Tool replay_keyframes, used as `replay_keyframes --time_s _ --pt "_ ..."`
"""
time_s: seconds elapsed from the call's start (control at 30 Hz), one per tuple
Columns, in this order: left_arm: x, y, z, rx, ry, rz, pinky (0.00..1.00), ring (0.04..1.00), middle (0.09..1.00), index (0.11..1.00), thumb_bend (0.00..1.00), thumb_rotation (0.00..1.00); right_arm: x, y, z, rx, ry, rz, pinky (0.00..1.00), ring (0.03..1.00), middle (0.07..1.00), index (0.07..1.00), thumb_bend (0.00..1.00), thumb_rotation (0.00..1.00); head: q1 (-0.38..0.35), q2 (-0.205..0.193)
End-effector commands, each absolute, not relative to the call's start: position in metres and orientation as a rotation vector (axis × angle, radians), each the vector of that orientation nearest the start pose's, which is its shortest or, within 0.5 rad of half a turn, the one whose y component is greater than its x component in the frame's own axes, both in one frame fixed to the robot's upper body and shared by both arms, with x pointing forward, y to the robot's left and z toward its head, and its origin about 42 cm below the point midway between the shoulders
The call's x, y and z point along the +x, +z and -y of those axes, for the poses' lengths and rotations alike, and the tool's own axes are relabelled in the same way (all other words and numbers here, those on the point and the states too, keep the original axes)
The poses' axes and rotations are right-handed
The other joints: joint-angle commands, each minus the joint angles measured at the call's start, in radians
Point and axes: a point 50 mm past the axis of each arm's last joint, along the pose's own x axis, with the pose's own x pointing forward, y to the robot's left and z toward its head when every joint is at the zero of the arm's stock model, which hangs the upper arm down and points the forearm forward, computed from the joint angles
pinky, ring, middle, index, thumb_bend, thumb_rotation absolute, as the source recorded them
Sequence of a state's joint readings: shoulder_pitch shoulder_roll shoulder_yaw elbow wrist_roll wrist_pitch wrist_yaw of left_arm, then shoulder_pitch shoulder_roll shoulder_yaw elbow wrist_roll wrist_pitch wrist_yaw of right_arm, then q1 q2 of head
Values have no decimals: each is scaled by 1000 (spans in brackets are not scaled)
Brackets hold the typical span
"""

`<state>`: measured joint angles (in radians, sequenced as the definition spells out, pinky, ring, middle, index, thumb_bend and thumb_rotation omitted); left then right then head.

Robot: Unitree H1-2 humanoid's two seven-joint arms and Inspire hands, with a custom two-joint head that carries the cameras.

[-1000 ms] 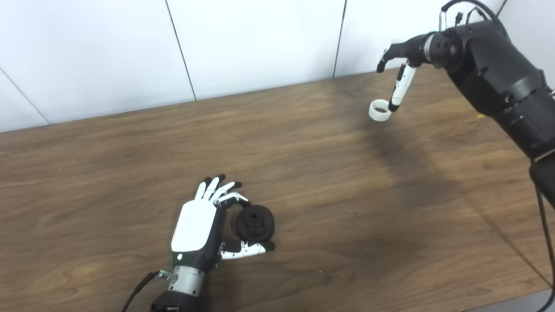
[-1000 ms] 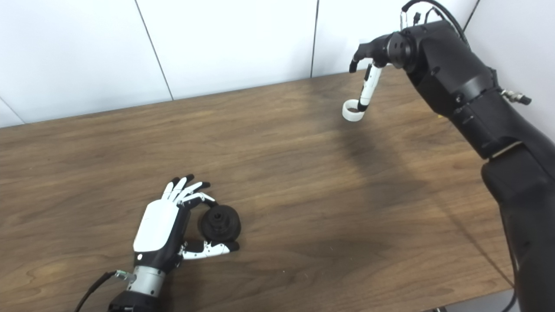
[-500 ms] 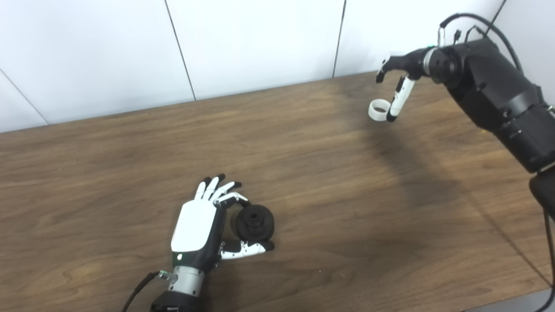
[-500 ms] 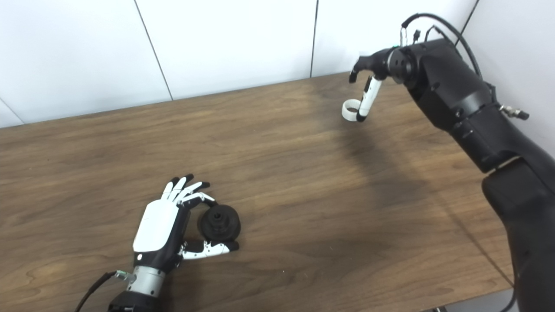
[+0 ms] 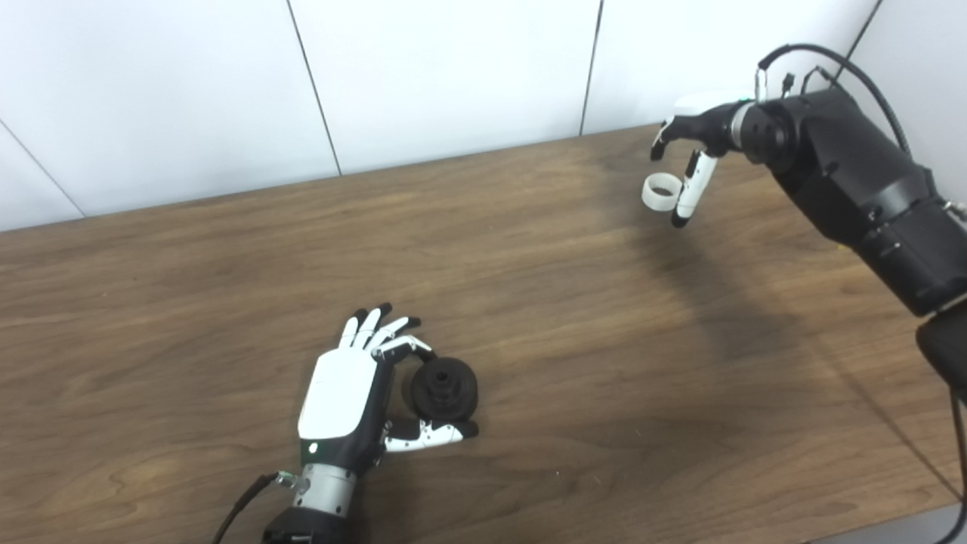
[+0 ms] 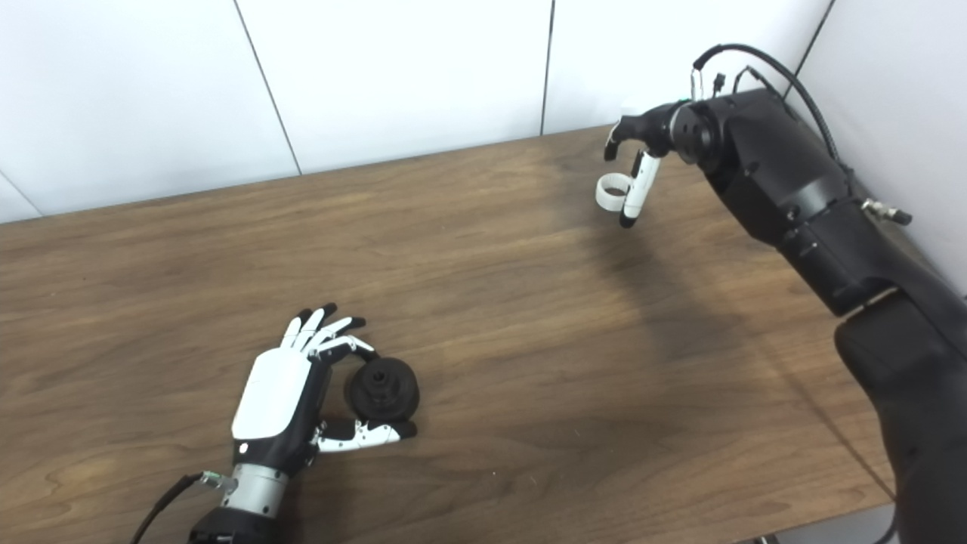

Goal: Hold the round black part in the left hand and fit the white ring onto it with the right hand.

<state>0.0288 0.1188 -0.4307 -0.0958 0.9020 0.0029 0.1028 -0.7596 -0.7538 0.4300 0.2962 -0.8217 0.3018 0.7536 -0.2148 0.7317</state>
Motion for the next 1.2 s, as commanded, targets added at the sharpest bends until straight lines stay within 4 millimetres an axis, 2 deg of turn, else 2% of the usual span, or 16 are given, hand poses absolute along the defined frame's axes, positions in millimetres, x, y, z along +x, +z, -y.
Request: replay_keyframes --time_s 0.0,0.7,0.9,1.17 --pt "229 73 -134 976 -338 157 1000 958 840 487 522 56 475 323 370 -1659 250 -380 1000 1000 1000 823 960 252 0 1" --pt "230 74 -132 966 -335 160 1000 964 841 487 521 58 478 315 377 -1665 219 -331 1000 1000 996 792 913 239 15 6" --pt "229 73 -132 971 -338 163 1000 957 837 487 521 57 478 314 379 -1666 212 -318 1000 1000 990 791 920 239 20 -1" --pt "230 75 -129 968 -328 162 1000 962 837 487 520 58 479 312 377 -1666 214 -319 1000 1000 989 782 929 241 23 8"
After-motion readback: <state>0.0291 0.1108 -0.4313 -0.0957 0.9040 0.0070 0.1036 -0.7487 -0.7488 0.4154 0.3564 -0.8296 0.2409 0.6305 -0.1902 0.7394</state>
